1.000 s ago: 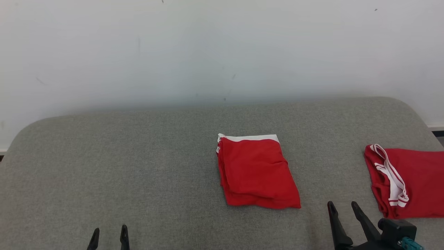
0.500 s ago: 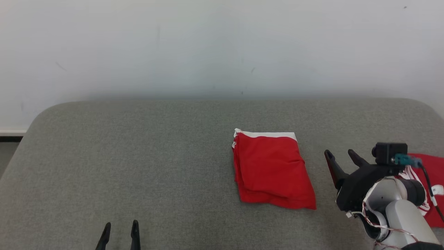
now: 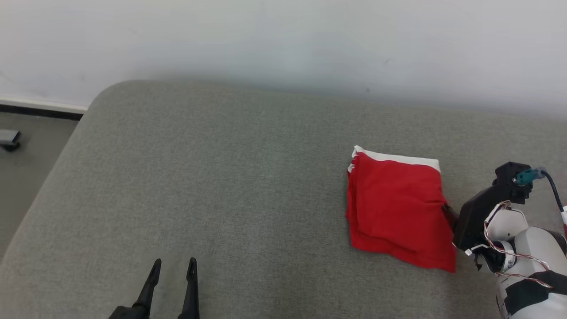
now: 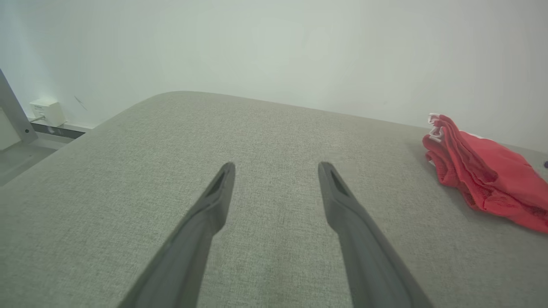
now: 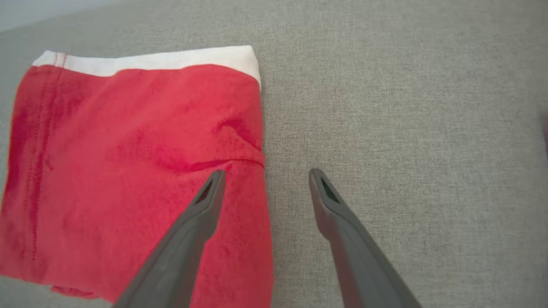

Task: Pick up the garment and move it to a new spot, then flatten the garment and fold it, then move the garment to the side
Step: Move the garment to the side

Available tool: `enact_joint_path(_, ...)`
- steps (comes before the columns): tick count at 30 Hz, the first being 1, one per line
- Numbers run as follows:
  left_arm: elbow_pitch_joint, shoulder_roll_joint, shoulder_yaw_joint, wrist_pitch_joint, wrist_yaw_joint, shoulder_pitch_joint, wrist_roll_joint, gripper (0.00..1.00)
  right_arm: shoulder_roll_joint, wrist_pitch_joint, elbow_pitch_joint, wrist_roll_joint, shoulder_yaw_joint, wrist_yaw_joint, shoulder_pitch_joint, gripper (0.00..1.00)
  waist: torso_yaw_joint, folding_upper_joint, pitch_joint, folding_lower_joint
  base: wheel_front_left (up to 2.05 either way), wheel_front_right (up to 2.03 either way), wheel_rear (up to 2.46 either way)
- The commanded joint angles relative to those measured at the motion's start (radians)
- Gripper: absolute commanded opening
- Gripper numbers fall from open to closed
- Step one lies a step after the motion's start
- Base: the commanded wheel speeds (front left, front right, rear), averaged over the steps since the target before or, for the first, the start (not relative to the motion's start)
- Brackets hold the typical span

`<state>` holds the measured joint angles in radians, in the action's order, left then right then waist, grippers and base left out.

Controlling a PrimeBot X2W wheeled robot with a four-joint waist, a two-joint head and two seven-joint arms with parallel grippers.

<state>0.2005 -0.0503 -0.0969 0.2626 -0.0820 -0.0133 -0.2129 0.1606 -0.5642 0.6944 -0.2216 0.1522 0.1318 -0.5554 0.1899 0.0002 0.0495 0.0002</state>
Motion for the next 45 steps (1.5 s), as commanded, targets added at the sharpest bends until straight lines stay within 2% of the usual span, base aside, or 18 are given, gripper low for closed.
enact_joint_path(1, -0.003, 0.0, -0.005, 0.003, 0.003, 0.014, -0.005, 1.0, 0.001, -0.005, 0.017, 0.027, 0.012, -0.003, -0.005, 1.0, 0.068, -0.0002, 0.057, -0.0002, 0.0, 0.0, 0.0)
enact_joint_path(10, -0.014, 0.0, -0.031, 0.003, 0.011, 0.027, -0.015, 1.0, -0.012, 0.02, 0.058, 0.08, 0.06, -0.003, -0.021, 1.0, 0.099, -0.0002, 0.096, -0.0002, 0.0, 0.0, 0.0)
enact_joint_path(17, -0.01, 0.0, -0.052, 0.003, 0.019, 0.039, -0.024, 1.0, -0.045, -0.052, 0.143, 0.147, 0.127, -0.003, 0.003, 1.0, 0.1, -0.0002, 0.109, -0.0002, 0.0, 0.0, 0.0)
enact_joint_path(18, -0.011, 0.0, -0.054, 0.003, 0.02, 0.037, -0.025, 1.0, -0.053, -0.056, 0.146, 0.161, 0.131, -0.003, 0.001, 0.39, 0.093, -0.0002, 0.108, -0.0002, 0.0, 0.0, 0.0)
enact_joint_path(19, -0.011, 0.0, -0.053, 0.003, 0.022, 0.037, -0.026, 1.0, -0.056, -0.055, 0.144, 0.166, 0.131, -0.003, 0.0, 0.0, 0.089, -0.0002, 0.107, -0.0002, 0.0, 0.0, 0.0)
enact_joint_path(24, -0.017, 0.0, -0.047, 0.003, 0.025, 0.039, -0.026, 1.0, -0.034, -0.04, 0.112, 0.19, 0.078, -0.003, -0.015, 0.0, 0.061, -0.0002, 0.105, -0.0002, 0.0, 0.0, 0.0)
enact_joint_path(28, -0.033, 0.0, -0.036, 0.003, 0.028, 0.054, -0.031, 1.0, 0.016, -0.052, 0.062, 0.194, -0.058, -0.003, -0.047, 0.0, 0.026, -0.0002, 0.113, -0.0002, 0.0, 0.0, 0.0)
enact_joint_path(34, -0.063, 0.0, -0.017, 0.003, 0.035, 0.057, -0.035, 1.0, 0.128, -0.087, -0.078, 0.092, -0.274, -0.003, -0.082, 0.0, -0.057, -0.0002, 0.118, -0.0002, 0.0, 0.0, 0.0)
enact_joint_path(39, -0.073, 0.0, -0.005, 0.003, 0.036, 0.051, -0.037, 1.0, 0.218, -0.131, -0.211, -0.006, -0.372, -0.003, -0.067, 0.0, -0.135, -0.0002, 0.116, -0.0002, 0.0, 0.0, 0.0)
enact_joint_path(45, -0.086, 0.0, 0.012, 0.003, 0.039, 0.063, -0.029, 1.0, 0.304, -0.172, -0.358, -0.07, -0.45, -0.003, -0.064, 0.0, -0.233, -0.0002, 0.136, -0.0002, 0.0, 0.0, 0.0)
